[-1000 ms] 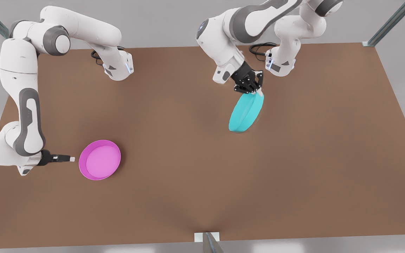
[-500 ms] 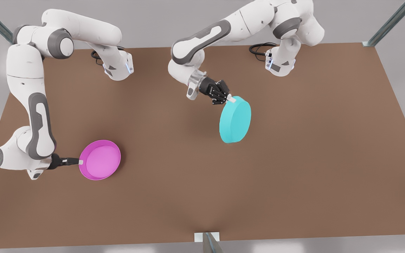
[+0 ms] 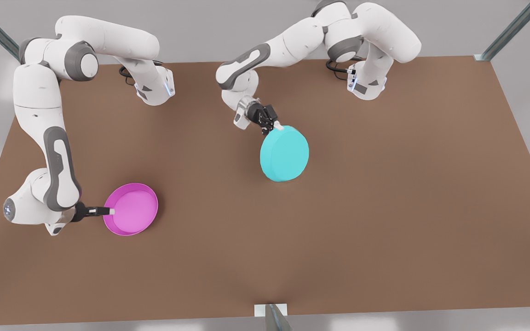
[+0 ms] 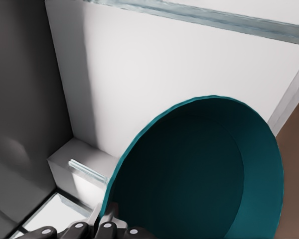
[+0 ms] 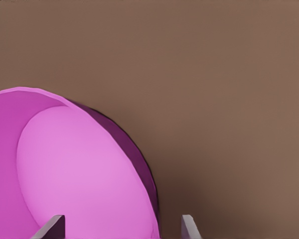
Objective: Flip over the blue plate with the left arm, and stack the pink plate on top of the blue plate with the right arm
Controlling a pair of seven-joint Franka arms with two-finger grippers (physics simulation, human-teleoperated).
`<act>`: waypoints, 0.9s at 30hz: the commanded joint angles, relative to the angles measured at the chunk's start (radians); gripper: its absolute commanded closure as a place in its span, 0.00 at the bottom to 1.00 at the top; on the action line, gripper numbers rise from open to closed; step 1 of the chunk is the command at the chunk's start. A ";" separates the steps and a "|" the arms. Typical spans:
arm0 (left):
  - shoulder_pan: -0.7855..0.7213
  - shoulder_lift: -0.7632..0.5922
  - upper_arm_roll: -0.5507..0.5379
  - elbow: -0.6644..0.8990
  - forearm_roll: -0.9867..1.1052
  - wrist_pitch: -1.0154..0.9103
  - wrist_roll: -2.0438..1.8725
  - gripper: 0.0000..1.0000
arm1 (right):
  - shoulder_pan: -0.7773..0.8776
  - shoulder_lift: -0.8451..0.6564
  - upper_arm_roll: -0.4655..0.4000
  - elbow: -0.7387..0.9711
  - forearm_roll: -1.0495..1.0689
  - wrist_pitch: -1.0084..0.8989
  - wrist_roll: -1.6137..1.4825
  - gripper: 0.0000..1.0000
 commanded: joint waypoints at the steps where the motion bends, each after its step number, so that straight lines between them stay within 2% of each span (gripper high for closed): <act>1: 0.000 0.000 0.000 0.000 -0.003 0.005 -0.001 0.79 | 0.000 0.000 0.001 0.000 -0.001 0.000 0.000 0.21; 4: -0.028 0.086 0.000 0.071 0.046 0.008 0.001 0.79 | 0.021 -0.003 -0.004 -0.006 -0.002 0.029 0.008 0.22; 8: -0.074 0.113 0.000 0.078 0.047 0.038 0.007 0.79 | 0.020 0.000 -0.004 -0.006 -0.005 0.029 0.049 0.21; 13: -0.102 0.202 0.023 0.218 0.067 0.100 0.031 0.79 | 0.020 0.001 -0.004 -0.005 -0.028 0.051 0.038 0.20; 14: -0.134 0.213 0.115 0.219 0.067 0.142 0.038 0.79 | 0.020 0.005 -0.004 -0.005 -0.028 0.051 0.040 0.24; 15: -0.138 0.228 0.128 0.235 0.067 0.147 0.039 0.79 | 0.020 0.005 -0.004 -0.005 -0.028 0.051 0.040 0.31; 16: -0.139 0.236 0.128 0.247 0.067 0.148 0.039 0.79 | 0.020 0.003 -0.004 -0.005 -0.028 0.051 0.040 0.31; 17: -0.140 0.238 0.128 0.249 0.067 0.148 0.036 0.64 | 0.021 0.003 -0.004 -0.005 -0.028 0.051 0.041 0.30; 18: -0.145 0.236 0.126 0.247 0.066 0.148 0.035 0.09 | 0.021 0.003 -0.004 -0.005 -0.028 0.051 0.041 0.30; 19: -0.146 0.238 0.126 0.247 0.064 0.148 0.036 0.00 | 0.021 0.003 -0.004 -0.005 -0.028 0.051 0.040 0.30; 23: -0.157 0.247 0.124 0.246 0.057 0.150 0.036 0.00 | 0.015 0.008 -0.004 -0.005 -0.029 0.051 0.035 0.29; 26: -0.185 0.245 0.115 0.249 -0.052 0.208 0.050 0.00 | 0.017 0.008 -0.004 -0.002 -0.029 0.051 0.035 0.29; 27: -0.188 0.245 0.091 0.275 -0.135 0.252 0.042 0.00 | 0.015 0.008 -0.004 -0.003 -0.029 0.051 0.034 0.41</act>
